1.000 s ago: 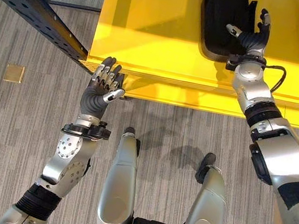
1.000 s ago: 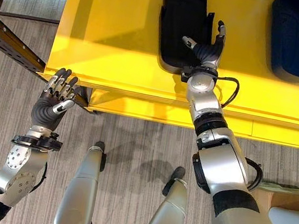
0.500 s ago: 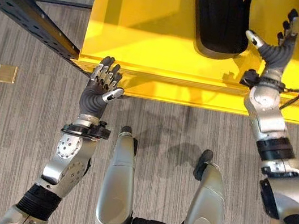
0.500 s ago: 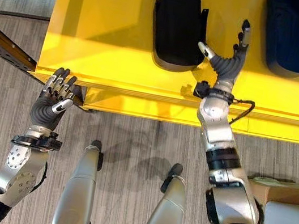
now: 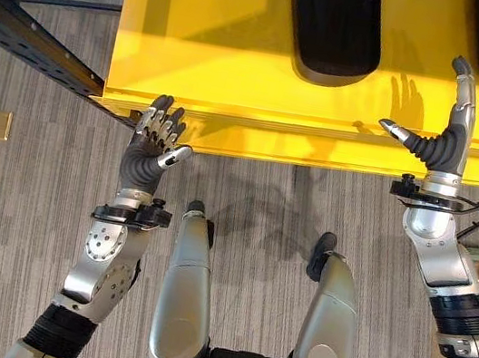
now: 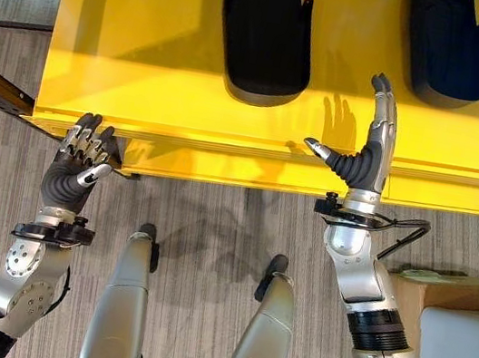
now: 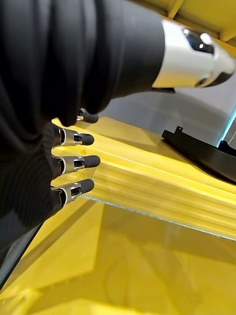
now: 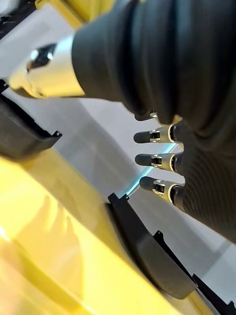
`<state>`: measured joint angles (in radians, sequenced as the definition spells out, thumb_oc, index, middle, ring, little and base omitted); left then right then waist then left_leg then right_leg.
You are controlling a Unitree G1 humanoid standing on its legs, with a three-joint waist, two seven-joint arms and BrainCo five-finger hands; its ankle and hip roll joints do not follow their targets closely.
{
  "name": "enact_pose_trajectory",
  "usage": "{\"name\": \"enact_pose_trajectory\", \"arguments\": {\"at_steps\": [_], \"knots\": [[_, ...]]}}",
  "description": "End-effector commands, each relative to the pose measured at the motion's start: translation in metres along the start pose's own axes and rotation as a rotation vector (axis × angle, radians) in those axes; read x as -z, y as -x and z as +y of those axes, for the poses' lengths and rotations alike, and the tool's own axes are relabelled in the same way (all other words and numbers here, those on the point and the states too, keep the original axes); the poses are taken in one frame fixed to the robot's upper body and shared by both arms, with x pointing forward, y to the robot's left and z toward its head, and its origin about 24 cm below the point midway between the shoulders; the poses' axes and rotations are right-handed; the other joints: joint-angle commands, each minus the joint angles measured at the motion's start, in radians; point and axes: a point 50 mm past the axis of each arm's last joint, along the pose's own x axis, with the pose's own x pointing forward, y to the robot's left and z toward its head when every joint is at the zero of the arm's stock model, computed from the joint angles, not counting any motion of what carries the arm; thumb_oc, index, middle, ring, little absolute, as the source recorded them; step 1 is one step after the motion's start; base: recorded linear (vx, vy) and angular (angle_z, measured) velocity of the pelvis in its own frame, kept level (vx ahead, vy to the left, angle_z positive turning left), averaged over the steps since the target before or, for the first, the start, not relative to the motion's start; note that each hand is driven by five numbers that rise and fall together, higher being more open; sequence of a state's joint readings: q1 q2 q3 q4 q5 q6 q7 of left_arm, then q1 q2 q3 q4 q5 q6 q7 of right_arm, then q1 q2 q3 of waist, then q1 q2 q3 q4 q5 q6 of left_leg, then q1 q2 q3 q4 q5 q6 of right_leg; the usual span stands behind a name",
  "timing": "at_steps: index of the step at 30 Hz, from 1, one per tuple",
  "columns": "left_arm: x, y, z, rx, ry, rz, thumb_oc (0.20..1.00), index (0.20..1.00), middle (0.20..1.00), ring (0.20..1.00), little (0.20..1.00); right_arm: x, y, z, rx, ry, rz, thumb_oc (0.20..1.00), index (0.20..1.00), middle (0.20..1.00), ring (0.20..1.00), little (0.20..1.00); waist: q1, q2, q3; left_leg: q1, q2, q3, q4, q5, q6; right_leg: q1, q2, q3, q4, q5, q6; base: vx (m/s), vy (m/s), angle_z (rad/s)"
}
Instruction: Move parts from the plastic box to the shelf.
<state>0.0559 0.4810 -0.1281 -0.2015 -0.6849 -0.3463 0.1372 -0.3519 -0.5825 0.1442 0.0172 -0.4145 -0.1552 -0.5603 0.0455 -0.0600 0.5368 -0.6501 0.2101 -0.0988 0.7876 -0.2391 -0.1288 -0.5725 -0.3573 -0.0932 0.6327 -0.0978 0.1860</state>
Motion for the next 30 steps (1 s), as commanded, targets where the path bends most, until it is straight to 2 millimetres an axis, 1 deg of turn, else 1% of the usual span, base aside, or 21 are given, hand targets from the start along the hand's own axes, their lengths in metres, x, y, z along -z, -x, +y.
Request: {"name": "enact_pose_trajectory", "arguments": {"at_steps": [1,2,4,6,8,11,14,20,21,30], "knots": [[-0.034,0.002,-0.012,0.074,-0.015,-0.191,1.000,1.000,1.000,1.000,1.000,-0.013,-0.010,0.011,-0.058,0.247,-0.177,1.000,1.000,1.000,1.000,1.000,0.000,0.001,-0.050,-0.024,0.010,-0.028,-0.066,0.070,0.006,0.035,0.001,0.023,0.103,-0.079,-0.044,0.00,0.000,0.00],[-0.035,0.002,-0.012,0.073,-0.018,-0.194,1.000,1.000,1.000,1.000,1.000,-0.013,-0.009,0.013,-0.078,0.286,-0.194,1.000,1.000,1.000,1.000,1.000,0.000,0.000,-0.051,-0.025,0.010,-0.029,-0.065,0.069,0.006,0.034,0.000,0.022,0.104,-0.079,-0.044,0.00,0.000,0.00],[-0.037,0.002,-0.012,0.067,-0.025,-0.206,1.000,1.000,1.000,1.000,1.000,-0.012,0.000,0.025,-0.181,0.373,-0.241,1.000,1.000,1.000,1.000,1.000,0.001,-0.002,-0.057,-0.029,0.009,-0.033,-0.064,0.069,0.004,0.030,0.000,0.024,0.108,-0.079,-0.043,0.00,0.000,0.00],[-0.036,0.002,-0.011,0.061,-0.040,-0.206,1.000,1.000,1.000,1.000,1.000,-0.013,0.008,0.032,-0.232,0.386,-0.256,1.000,1.000,1.000,1.000,1.000,0.002,-0.005,-0.058,-0.029,0.009,-0.034,-0.067,0.070,0.003,0.033,0.001,0.023,0.104,-0.080,-0.041,0.01,-0.001,0.03],[-0.035,0.001,-0.012,0.053,-0.039,-0.209,1.000,1.000,1.000,1.000,1.000,-0.013,0.018,0.048,-0.307,0.365,-0.243,1.000,1.000,1.000,1.000,1.000,0.003,-0.007,-0.056,-0.031,0.009,-0.035,-0.065,0.070,0.002,0.033,0.000,0.025,0.104,-0.079,-0.042,0.00,0.000,0.00],[-0.035,0.001,-0.011,0.044,-0.044,-0.216,1.000,1.000,1.000,1.000,1.000,-0.014,0.022,0.060,-0.359,0.374,-0.251,1.000,1.000,1.000,1.000,1.000,0.004,-0.008,-0.055,-0.028,0.008,-0.035,-0.069,0.071,0.000,0.037,0.001,0.025,0.105,-0.081,-0.044,0.00,0.000,0.00],[-0.035,0.000,-0.012,0.040,-0.037,-0.218,1.000,1.000,1.000,1.000,1.000,-0.014,0.020,0.069,-0.366,0.357,-0.232,1.000,1.000,1.000,1.000,1.000,0.010,-0.005,-0.054,-0.027,0.007,-0.033,-0.071,0.072,0.000,0.040,0.000,0.023,0.105,-0.080,-0.045,0.00,0.000,0.00],[-0.034,0.000,-0.012,0.051,-0.027,-0.214,1.000,1.000,1.000,1.000,1.000,0.002,0.011,0.077,-0.363,0.390,-0.148,1.000,1.000,1.000,1.000,1.000,0.018,-0.001,-0.054,-0.021,0.005,-0.034,-0.077,0.073,0.000,0.048,0.001,0.023,0.098,-0.077,-0.044,0.01,0.001,0.00],[-0.032,0.000,-0.013,0.058,-0.015,-0.208,1.000,1.000,1.000,1.000,1.000,0.006,0.012,0.082,-0.393,0.395,-0.127,1.000,1.000,1.000,1.000,1.000,0.022,0.001,-0.055,-0.018,0.005,-0.033,-0.078,0.073,0.001,0.050,-0.001,0.022,0.098,-0.076,-0.043,0.00,0.000,0.00],[-0.029,0.000,-0.014,0.076,-0.001,-0.189,1.000,1.000,1.000,1.000,1.000,0.005,0.013,0.103,-0.486,0.382,-0.113,1.000,1.000,1.000,1.000,1.000,0.032,0.006,-0.053,-0.018,0.004,-0.037,-0.076,0.074,0.001,0.053,0.001,0.021,0.099,-0.080,-0.043,0.00,0.000,0.00]]}}
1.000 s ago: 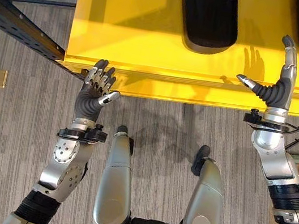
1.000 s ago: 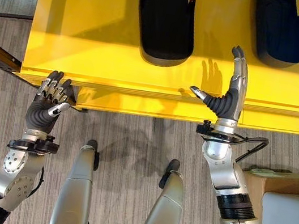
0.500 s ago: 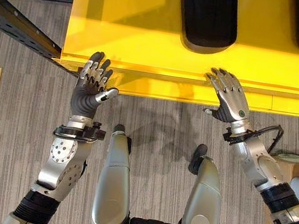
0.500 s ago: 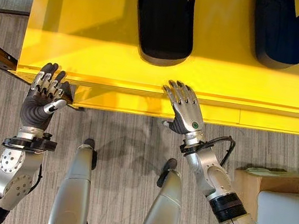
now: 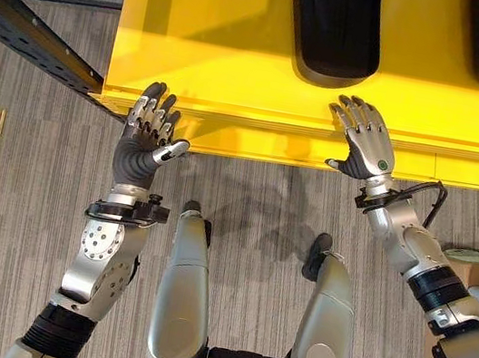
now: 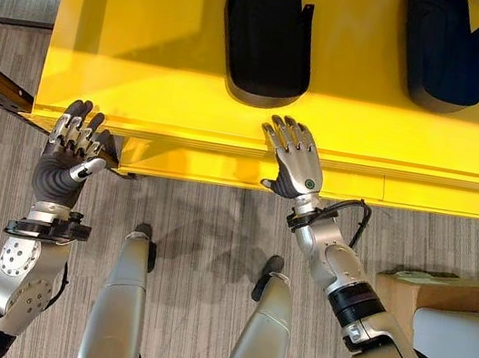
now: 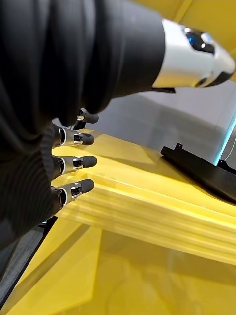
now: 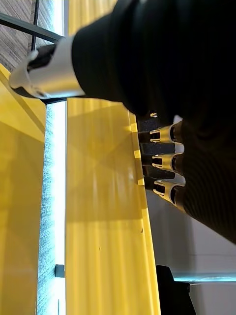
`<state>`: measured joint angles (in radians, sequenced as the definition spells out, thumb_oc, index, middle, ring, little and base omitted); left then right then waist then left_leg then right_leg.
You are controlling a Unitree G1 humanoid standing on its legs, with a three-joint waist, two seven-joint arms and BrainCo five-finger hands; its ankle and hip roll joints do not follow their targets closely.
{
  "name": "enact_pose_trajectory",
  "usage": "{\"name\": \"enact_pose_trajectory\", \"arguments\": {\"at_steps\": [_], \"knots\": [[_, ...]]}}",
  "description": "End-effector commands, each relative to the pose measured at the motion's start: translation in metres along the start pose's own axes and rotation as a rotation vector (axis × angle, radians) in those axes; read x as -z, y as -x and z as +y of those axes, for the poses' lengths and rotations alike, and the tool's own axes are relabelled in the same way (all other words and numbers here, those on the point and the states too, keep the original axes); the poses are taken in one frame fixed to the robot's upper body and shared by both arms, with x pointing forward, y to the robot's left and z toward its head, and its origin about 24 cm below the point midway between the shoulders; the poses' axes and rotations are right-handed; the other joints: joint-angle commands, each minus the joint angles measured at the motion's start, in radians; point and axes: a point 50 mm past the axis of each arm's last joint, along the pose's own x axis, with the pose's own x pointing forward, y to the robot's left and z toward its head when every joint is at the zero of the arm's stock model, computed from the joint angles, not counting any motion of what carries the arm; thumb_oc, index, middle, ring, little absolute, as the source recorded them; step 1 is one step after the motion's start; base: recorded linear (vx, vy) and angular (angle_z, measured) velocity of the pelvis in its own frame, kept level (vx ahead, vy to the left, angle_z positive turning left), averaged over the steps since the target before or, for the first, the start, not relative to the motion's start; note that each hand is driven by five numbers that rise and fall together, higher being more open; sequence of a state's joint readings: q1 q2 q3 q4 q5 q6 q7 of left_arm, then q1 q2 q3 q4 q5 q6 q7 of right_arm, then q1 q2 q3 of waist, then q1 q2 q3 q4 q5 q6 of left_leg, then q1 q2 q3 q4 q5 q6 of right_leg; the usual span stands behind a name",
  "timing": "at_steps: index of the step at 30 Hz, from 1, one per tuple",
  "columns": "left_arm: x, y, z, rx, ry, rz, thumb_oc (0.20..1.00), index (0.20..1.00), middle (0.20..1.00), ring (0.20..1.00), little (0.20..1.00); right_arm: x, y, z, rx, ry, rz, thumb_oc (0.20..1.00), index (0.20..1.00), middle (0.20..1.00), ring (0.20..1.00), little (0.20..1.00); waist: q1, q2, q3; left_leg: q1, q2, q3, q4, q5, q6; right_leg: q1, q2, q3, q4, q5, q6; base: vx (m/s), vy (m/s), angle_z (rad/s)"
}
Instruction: Move parts from the plastic box to the shelf.
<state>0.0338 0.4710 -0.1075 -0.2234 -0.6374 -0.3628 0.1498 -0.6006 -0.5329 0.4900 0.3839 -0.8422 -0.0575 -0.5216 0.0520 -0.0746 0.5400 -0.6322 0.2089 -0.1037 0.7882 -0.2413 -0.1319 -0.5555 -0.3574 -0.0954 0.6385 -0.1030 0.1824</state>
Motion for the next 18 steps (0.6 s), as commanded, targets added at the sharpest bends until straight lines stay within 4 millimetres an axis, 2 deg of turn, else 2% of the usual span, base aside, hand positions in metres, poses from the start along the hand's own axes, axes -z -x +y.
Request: {"name": "enact_pose_trajectory", "arguments": {"at_steps": [1,7,18], "knots": [[-0.019,0.004,-0.010,0.064,0.031,-0.118,1.000,1.000,1.000,1.000,1.000,-0.003,0.006,0.025,-0.132,-0.073,0.060,1.000,1.000,1.000,1.000,1.000,0.028,0.022,-0.056,-0.035,0.004,-0.032,-0.079,0.077,0.005,0.037,0.002,0.023,0.092,-0.074,-0.039,0.00,0.000,0.00],[-0.021,0.005,-0.009,0.064,0.030,-0.122,1.000,1.000,1.000,1.000,1.000,-0.017,-0.006,0.028,-0.153,-0.108,0.021,1.000,1.000,1.000,1.000,1.000,0.041,0.027,-0.054,-0.035,0.000,-0.033,-0.078,0.078,0.007,0.041,-0.001,0.020,0.094,-0.074,-0.041,0.00,0.000,0.00],[-0.022,0.005,-0.009,0.067,0.025,-0.127,1.000,1.000,1.000,1.000,1.000,-0.030,-0.023,0.020,-0.132,-0.118,-0.038,1.000,1.000,1.000,1.000,1.000,0.058,0.027,-0.051,-0.038,-0.009,-0.036,-0.074,0.075,0.009,0.044,-0.005,0.015,0.098,-0.075,-0.041,0.00,0.000,0.00]]}}
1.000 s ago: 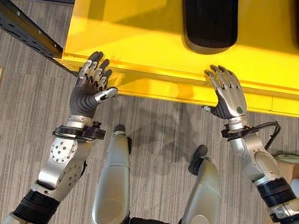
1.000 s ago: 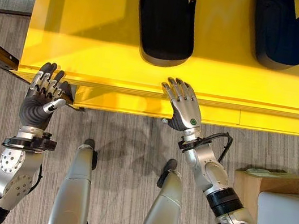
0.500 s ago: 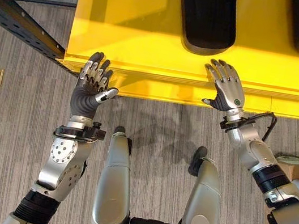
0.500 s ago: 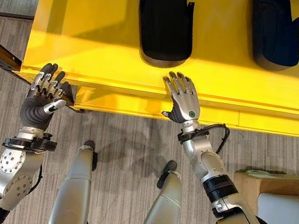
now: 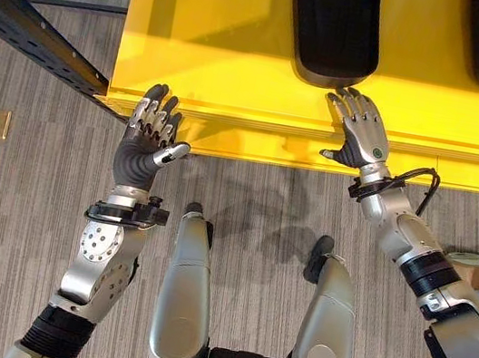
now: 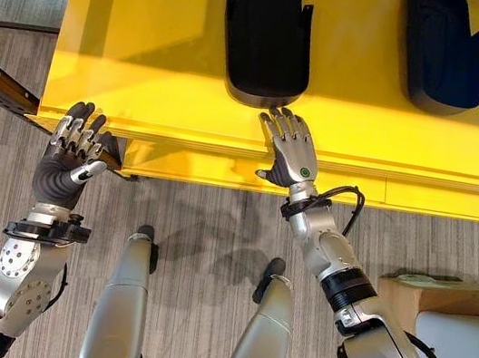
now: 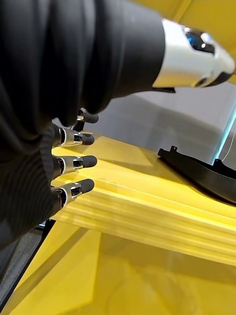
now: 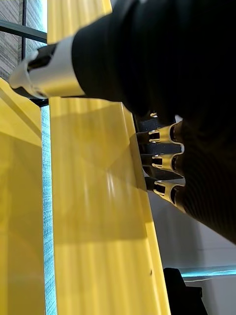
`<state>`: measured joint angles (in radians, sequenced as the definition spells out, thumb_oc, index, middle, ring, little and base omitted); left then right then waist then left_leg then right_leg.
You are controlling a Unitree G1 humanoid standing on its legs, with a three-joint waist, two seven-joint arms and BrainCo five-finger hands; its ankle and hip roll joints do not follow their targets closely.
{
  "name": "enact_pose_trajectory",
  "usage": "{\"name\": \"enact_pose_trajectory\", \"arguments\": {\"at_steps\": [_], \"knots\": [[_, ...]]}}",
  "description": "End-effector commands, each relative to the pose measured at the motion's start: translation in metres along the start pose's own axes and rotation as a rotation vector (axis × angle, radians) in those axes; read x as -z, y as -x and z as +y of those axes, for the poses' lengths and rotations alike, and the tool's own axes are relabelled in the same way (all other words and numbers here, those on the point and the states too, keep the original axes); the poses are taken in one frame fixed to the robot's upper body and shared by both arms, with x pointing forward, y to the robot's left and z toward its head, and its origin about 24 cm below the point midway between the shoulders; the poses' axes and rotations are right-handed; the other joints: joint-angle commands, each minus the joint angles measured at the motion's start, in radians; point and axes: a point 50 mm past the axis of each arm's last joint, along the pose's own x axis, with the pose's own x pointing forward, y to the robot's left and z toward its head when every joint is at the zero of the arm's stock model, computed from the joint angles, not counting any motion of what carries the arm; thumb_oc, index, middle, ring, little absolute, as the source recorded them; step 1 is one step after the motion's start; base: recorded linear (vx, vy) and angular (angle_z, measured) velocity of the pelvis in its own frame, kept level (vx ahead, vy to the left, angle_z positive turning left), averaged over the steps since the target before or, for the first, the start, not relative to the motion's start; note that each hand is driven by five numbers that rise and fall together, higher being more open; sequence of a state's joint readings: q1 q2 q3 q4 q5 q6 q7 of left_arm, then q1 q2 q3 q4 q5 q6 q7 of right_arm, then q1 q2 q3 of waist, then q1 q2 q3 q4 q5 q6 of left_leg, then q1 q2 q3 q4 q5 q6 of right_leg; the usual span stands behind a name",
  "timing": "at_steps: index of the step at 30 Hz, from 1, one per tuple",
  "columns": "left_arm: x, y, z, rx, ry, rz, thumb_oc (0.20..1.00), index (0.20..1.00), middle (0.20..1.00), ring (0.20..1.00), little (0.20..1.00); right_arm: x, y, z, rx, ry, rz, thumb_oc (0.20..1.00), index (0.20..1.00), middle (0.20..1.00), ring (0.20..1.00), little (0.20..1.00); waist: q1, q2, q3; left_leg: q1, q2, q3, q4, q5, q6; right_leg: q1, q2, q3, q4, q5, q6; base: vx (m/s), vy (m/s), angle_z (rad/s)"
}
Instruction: Move parts from the plastic box to the shelf.
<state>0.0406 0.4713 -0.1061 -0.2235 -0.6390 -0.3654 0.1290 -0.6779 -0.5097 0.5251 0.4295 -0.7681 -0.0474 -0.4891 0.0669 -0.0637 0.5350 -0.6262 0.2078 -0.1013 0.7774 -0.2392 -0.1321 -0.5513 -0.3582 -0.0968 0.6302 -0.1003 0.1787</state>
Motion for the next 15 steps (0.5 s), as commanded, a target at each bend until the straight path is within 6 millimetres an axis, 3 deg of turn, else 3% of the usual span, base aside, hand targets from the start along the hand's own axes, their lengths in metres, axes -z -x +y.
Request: {"name": "enact_pose_trajectory", "arguments": {"at_steps": [1,15], "knots": [[-0.023,0.004,-0.009,0.053,0.025,-0.130,1.000,1.000,1.000,1.000,1.000,-0.023,-0.007,0.022,-0.119,-0.060,-0.047,1.000,1.000,1.000,1.000,1.000,0.045,0.016,-0.047,-0.044,-0.009,-0.039,-0.063,0.073,0.009,0.040,-0.005,0.015,0.106,-0.078,-0.038,0.00,0.000,0.00],[-0.023,0.002,-0.011,0.067,0.030,-0.130,1.000,1.000,1.000,1.000,1.000,-0.028,-0.041,-0.001,-0.017,-0.081,-0.039,1.000,1.000,1.000,1.000,1.000,0.070,0.019,-0.044,-0.045,-0.020,-0.044,-0.056,0.071,0.015,0.050,-0.008,0.015,0.107,-0.076,-0.041,0.00,0.002,0.01]]}}
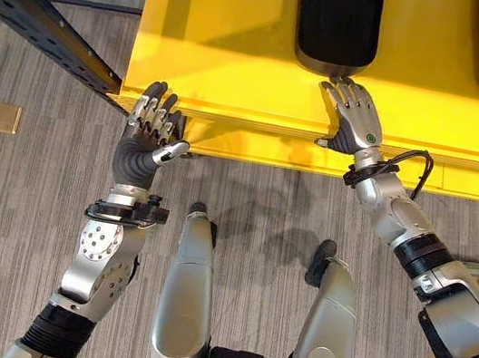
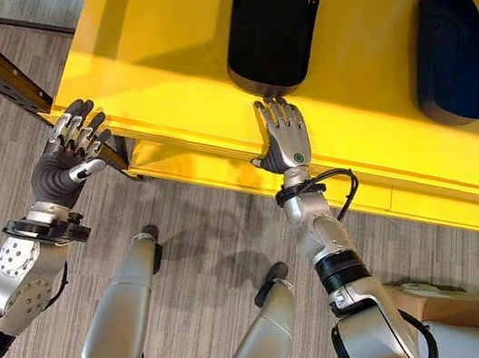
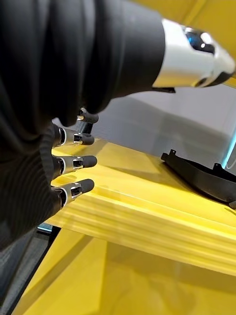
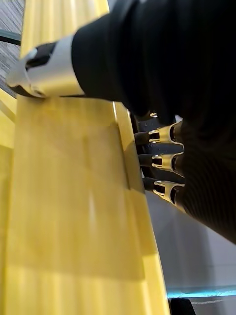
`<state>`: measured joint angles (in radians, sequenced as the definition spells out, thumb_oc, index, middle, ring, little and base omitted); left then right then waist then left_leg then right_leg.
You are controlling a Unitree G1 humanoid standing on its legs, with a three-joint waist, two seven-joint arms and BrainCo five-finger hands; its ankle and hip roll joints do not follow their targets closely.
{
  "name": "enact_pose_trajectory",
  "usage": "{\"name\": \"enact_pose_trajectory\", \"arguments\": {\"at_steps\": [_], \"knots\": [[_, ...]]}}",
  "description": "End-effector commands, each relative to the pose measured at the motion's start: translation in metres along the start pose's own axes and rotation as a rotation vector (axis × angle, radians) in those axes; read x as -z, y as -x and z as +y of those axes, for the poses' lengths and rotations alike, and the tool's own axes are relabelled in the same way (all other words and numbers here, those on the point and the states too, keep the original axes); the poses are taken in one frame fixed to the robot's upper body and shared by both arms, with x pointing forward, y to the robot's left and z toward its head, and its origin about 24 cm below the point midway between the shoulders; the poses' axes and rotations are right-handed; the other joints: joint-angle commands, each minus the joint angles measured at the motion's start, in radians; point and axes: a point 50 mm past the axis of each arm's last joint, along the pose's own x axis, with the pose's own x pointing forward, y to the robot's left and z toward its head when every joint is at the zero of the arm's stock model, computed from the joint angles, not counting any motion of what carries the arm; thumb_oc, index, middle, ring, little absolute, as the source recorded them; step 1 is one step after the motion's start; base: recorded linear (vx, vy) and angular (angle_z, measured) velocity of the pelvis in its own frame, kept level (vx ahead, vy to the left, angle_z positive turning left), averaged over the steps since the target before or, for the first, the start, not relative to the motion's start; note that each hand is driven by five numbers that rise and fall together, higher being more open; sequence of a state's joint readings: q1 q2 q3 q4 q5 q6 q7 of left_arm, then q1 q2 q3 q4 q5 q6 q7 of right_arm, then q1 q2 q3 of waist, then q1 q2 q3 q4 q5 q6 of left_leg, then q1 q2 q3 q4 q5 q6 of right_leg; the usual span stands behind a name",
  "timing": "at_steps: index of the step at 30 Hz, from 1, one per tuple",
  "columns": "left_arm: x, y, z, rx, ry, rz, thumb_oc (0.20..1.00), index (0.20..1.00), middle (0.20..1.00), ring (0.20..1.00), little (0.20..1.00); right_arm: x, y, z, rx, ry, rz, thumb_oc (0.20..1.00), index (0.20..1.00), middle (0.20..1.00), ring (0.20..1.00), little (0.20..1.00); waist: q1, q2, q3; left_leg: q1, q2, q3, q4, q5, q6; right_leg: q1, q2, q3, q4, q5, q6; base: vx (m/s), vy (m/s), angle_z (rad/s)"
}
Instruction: Move parts from the plastic box to the shelf.
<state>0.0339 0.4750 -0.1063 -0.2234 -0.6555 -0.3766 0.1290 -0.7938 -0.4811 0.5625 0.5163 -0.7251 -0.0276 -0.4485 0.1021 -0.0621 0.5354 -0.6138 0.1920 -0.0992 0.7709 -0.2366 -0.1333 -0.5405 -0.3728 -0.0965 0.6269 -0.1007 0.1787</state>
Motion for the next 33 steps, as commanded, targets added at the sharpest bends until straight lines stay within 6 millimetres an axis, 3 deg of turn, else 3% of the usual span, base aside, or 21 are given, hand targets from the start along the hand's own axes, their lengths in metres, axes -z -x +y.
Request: {"name": "enact_pose_trajectory", "arguments": {"at_steps": [1,10,18,22,23,24,25,31,33], "knots": [[-0.021,0.003,-0.011,0.070,0.016,-0.117,1.000,1.000,1.000,1.000,1.000,-0.023,-0.019,0.002,0.012,-0.077,-0.039,1.000,1.000,1.000,1.000,1.000,0.035,0.018,-0.044,-0.057,-0.006,-0.047,-0.051,0.069,0.017,0.040,0.007,0.015,0.109,-0.075,-0.040,0.00,0.000,0.00],[-0.023,0.003,-0.009,0.066,0.023,-0.120,1.000,1.000,1.000,1.000,1.000,-0.012,-0.031,-0.014,0.067,-0.062,0.000,1.000,1.000,1.000,1.000,1.000,0.041,0.025,-0.044,-0.061,-0.007,-0.048,-0.051,0.074,0.015,0.035,0.006,0.018,0.112,-0.075,-0.041,0.00,0.000,0.00],[-0.021,0.004,-0.009,0.053,0.021,-0.115,1.000,1.000,1.000,1.000,1.000,-0.011,-0.017,-0.005,0.048,-0.103,0.005,1.000,1.000,1.000,1.000,1.000,0.032,0.020,-0.044,-0.059,-0.007,-0.047,-0.055,0.076,0.015,0.035,0.006,0.017,0.113,-0.077,-0.042,0.00,0.000,0.00],[-0.018,0.004,-0.008,0.029,0.020,-0.109,1.000,1.000,1.000,1.000,1.000,-0.015,0.010,0.009,0.016,-0.198,0.010,1.000,1.000,1.000,1.000,1.000,0.012,0.014,-0.045,-0.053,0.000,-0.045,-0.059,0.077,0.014,0.035,0.007,0.018,0.116,-0.080,-0.041,0.00,0.000,0.01],[-0.017,0.004,-0.008,0.016,0.018,-0.111,1.000,1.000,1.000,1.000,1.000,-0.014,0.026,0.017,-0.003,-0.258,0.031,1.000,1.000,1.000,1.000,1.000,-0.001,0.009,-0.045,-0.047,0.003,-0.043,-0.064,0.078,0.013,0.037,0.009,0.018,0.116,-0.082,-0.041,0.00,-0.014,0.06],[-0.016,0.004,-0.006,-0.005,0.005,-0.108,1.000,1.000,1.000,1.000,1.000,-0.013,0.060,0.028,-0.052,-0.354,0.061,1.000,1.000,1.000,1.000,1.000,-0.027,-0.002,-0.050,-0.023,0.016,-0.041,-0.080,0.081,0.009,0.048,0.013,0.020,0.107,-0.083,-0.039,0.00,-0.020,0.05],[-0.017,0.005,-0.005,-0.006,0.002,-0.107,1.000,1.000,1.000,1.000,1.000,-0.012,0.065,0.030,-0.063,-0.375,0.073,1.000,1.000,1.000,1.000,1.000,-0.030,-0.002,-0.052,-0.016,0.019,-0.039,-0.086,0.083,0.008,0.053,0.014,0.020,0.103,-0.083,-0.039,0.00,0.000,0.00],[-0.013,0.009,-0.001,-0.002,-0.017,-0.072,1.000,1.000,1.000,1.000,1.000,-0.005,0.099,0.017,-0.059,-0.512,0.087,1.000,1.000,1.000,1.000,1.000,-0.067,-0.009,-0.092,0.098,0.058,-0.026,-0.192,0.123,-0.009,0.134,0.042,0.020,0.022,-0.062,-0.031,0.05,-0.062,-0.17],[-0.006,0.012,0.001,0.002,-0.021,-0.036,1.000,1.000,1.000,1.000,1.000,-0.008,0.109,0.004,-0.040,-0.634,0.072,1.000,1.000,1.000,1.000,1.000,-0.087,-0.001,-0.119,0.185,0.085,-0.005,-0.306,0.177,-0.014,0.194,0.071,0.010,-0.064,-0.034,-0.027,0.14,-0.111,-0.28]]}}
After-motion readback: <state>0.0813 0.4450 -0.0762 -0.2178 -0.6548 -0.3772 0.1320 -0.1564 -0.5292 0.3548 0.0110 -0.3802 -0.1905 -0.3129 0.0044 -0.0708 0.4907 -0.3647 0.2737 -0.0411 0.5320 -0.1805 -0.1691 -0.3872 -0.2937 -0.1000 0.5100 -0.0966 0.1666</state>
